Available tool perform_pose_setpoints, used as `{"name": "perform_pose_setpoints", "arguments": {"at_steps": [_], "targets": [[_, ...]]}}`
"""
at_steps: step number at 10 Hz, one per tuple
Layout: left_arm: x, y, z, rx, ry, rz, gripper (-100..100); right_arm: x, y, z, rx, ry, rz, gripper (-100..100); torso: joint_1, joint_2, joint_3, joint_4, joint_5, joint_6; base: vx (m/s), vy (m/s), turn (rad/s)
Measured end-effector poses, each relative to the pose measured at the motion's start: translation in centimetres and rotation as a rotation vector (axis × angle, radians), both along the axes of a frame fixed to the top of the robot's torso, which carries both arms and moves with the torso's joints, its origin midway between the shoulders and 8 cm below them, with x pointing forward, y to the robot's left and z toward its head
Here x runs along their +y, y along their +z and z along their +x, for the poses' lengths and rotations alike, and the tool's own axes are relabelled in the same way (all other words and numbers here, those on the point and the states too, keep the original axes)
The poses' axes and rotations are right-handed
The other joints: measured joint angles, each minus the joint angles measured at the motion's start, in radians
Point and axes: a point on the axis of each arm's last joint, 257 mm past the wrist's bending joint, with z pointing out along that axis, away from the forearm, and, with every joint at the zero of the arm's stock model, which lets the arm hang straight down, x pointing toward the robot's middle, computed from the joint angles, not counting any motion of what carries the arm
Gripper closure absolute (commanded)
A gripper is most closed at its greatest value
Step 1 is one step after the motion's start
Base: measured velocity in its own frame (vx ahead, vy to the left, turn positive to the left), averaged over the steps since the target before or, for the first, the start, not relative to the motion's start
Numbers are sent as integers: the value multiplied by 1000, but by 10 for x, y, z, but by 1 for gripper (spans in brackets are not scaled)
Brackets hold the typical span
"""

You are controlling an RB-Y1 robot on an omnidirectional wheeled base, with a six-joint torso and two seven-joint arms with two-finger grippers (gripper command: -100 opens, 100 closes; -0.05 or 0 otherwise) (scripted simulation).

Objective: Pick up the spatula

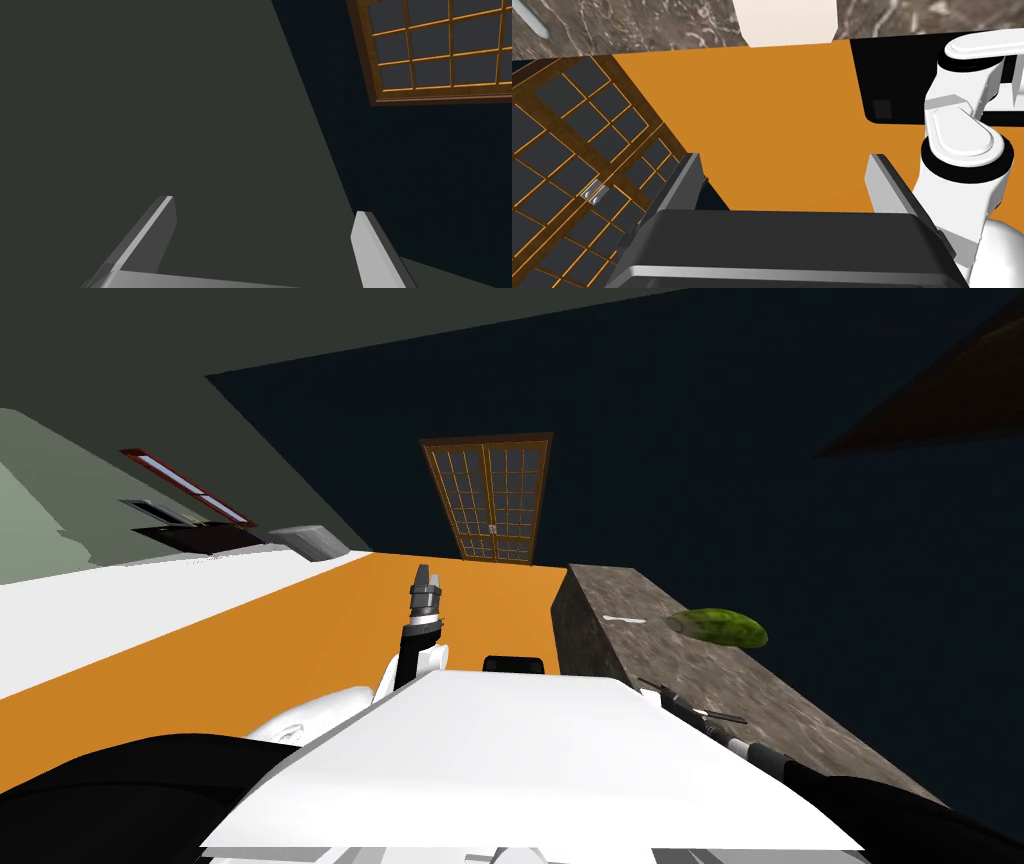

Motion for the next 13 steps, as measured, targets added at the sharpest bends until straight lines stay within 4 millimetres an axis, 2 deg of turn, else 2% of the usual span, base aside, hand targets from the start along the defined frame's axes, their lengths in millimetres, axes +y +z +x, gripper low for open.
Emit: {"name": "perform_pose_setpoints", "arguments": {"at_steps": [3,6,9,13], "targets": [[0,0,0,0,0,0,0,-25,-13,-39,116,-9,-67,-100,0,0,0,0,0,0,40,-46,154],[0,0,0,0,0,0,0,-40,-22,-73,211,-13,-112,-100,0,0,0,0,0,0,39,-49,146],[0,0,0,0,0,0,0,-65,-34,-128,355,-22,-161,-100,-2,-1,-1,0,-1,0,55,-69,187],[0,0,0,0,0,0,0,-81,-33,-172,484,-23,-197,-100,1,-1,0,0,0,0,35,-41,127]]}}
